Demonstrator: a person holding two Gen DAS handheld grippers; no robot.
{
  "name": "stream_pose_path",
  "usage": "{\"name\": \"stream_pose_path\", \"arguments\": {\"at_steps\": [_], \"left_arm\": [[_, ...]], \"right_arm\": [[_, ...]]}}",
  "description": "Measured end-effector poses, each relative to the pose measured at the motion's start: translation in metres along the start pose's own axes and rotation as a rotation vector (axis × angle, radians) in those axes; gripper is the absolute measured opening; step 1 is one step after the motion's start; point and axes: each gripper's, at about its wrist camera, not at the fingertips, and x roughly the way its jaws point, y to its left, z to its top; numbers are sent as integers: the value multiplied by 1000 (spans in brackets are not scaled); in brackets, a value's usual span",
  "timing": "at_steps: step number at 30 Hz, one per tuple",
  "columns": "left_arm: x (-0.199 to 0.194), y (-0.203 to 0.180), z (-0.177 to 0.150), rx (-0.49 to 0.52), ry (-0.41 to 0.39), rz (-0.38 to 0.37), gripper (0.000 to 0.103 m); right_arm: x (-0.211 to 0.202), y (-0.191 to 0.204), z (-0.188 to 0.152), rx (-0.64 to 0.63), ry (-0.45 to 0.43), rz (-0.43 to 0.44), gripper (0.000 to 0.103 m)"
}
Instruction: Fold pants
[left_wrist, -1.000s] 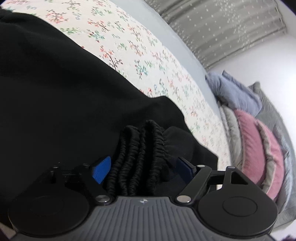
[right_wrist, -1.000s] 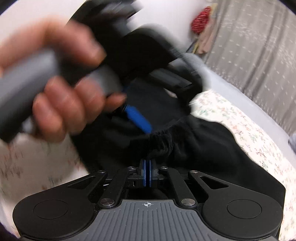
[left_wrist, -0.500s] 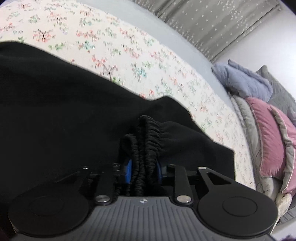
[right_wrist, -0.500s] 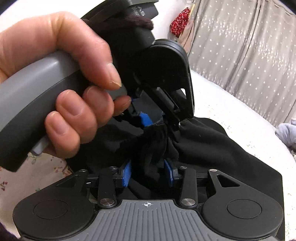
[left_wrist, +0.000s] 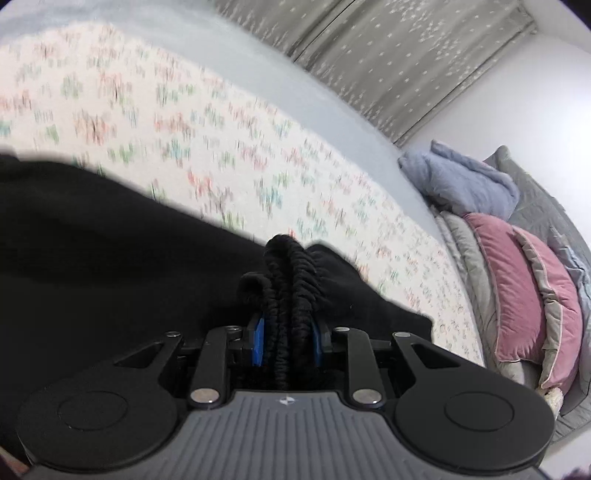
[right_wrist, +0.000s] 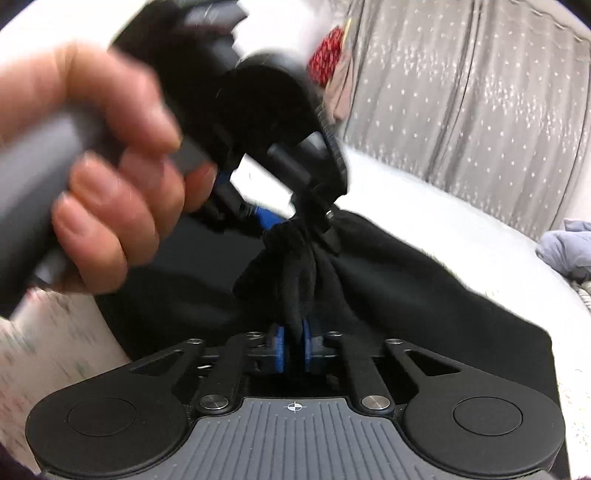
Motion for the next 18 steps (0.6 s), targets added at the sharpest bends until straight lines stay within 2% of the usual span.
{"name": "stream_pose_path", "arguments": {"at_steps": [3,7,12,15,18], "left_arm": [[-22,8,15,56,-61,2,25],[-48,50,35,40,-133,36,25],[-63,94,43,43,-174,185,25],[-53,104,36,92,-149,304,27],[-40,105,32,149,-116,356,29]], "right_arm": [[-9,7,21,96,-56,97,7],[12,21,46,245,-66,249,7],[40,62,61,282,-32,354,7],[64,58,53,328,31,397,8],[81,51,43,397,115,406,12]]}}
